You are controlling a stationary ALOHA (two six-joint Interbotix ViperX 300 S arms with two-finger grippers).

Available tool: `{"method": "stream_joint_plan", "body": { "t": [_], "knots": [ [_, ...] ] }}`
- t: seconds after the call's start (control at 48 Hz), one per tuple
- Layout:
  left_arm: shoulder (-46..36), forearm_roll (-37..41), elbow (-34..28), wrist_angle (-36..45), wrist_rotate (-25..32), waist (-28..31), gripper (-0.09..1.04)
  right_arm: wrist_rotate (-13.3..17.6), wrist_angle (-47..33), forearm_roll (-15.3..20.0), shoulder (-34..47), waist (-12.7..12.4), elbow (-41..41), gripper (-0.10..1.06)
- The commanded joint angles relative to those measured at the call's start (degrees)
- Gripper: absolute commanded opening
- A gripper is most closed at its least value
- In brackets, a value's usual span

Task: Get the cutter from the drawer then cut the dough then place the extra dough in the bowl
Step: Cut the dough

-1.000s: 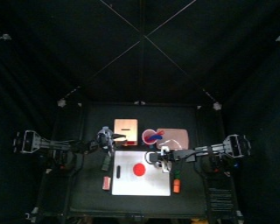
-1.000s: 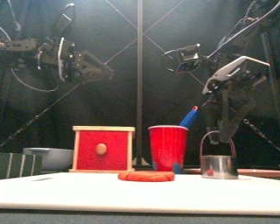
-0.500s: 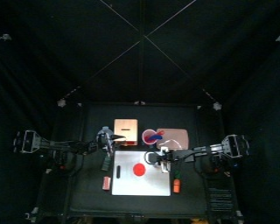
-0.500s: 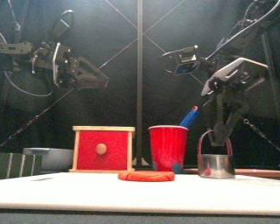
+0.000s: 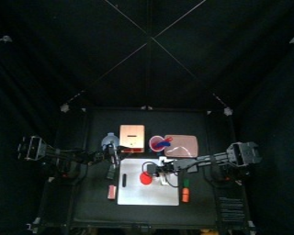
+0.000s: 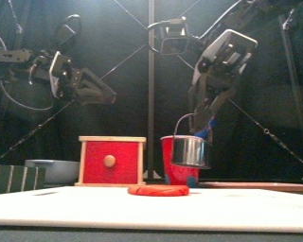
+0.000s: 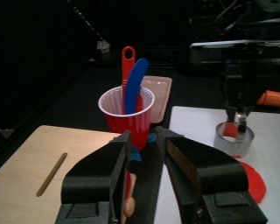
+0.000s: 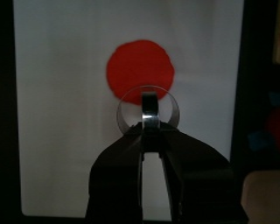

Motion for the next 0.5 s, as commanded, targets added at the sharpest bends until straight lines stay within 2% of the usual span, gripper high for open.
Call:
{"method": "stream_joint_plan", "body": {
  "t": [0.021,0.5],
  "knots": [
    [0.00,0.00,-0.26,-0.35,0.09,0.18,0.71,-0.18,0.35,-0.18,0.62,0.00,-3.25,0.46],
    [0.00,0.00,0.53,-0.44,0.00,0.18,0.71,-0.70,1.32,-1.05,4.04,-0.35,-6.06,0.45]
  ]
}}
